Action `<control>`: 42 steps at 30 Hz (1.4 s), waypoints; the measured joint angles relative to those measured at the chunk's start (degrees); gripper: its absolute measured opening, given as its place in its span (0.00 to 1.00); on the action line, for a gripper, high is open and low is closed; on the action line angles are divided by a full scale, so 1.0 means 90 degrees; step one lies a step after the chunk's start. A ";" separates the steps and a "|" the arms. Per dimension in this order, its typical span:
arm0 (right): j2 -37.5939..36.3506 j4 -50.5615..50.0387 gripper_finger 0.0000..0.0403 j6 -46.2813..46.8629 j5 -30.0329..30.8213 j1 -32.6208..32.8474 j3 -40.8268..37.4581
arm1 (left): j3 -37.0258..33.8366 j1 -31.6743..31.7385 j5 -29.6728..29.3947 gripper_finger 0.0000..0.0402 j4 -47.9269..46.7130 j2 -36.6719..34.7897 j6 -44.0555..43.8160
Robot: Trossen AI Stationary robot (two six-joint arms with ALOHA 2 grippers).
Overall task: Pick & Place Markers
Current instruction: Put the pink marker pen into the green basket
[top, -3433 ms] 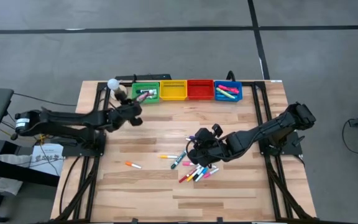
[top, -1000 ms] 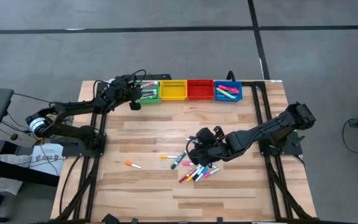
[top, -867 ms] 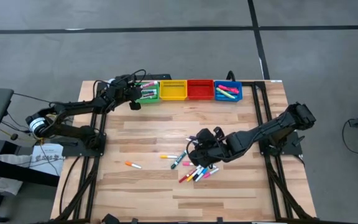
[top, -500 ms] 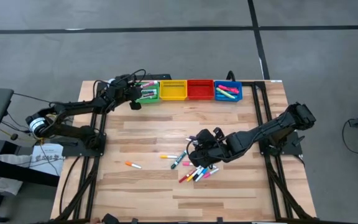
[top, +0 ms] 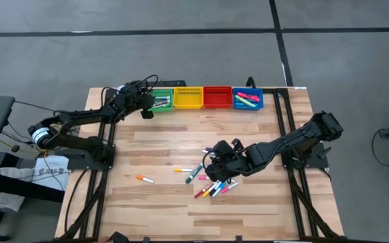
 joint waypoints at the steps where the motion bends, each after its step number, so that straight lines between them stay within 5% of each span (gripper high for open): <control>1: 0.0000 0.0002 0.29 -0.0002 0.0000 0.0000 0.0000 | 0.0000 -0.0007 -0.0001 0.40 0.0000 0.0000 0.0000; 15: 0.0000 0.0002 0.29 0.0000 0.0000 0.0000 0.0000 | 0.0000 -0.0698 -0.0471 0.41 -0.0004 -0.0046 -0.0434; 24: 0.0000 0.0000 0.29 0.0000 0.0000 0.0000 0.0000 | 0.0000 -0.1986 -0.4188 0.39 -0.0221 -0.0968 -0.1096; 29: 0.0000 0.0000 0.29 -0.0002 0.0027 0.0000 0.0000 | 0.0000 -0.2212 -0.5260 0.36 -0.1185 -0.1429 -0.2393; 31: 0.0000 0.0001 0.29 -0.0040 0.0044 0.0000 0.0000 | 0.0000 -0.2153 -0.5027 0.35 -0.1829 -0.1519 -0.3132; 37: 0.0000 0.0002 0.29 -0.0053 0.0049 0.0000 0.0000 | 0.0000 -0.2066 -0.2701 0.30 -0.3761 -0.1635 -0.5886; 42: 0.0000 0.0012 0.29 -0.0053 0.0049 0.0000 0.0000 | 0.0000 -0.2064 -0.0981 0.22 -0.4136 -0.1654 -0.7436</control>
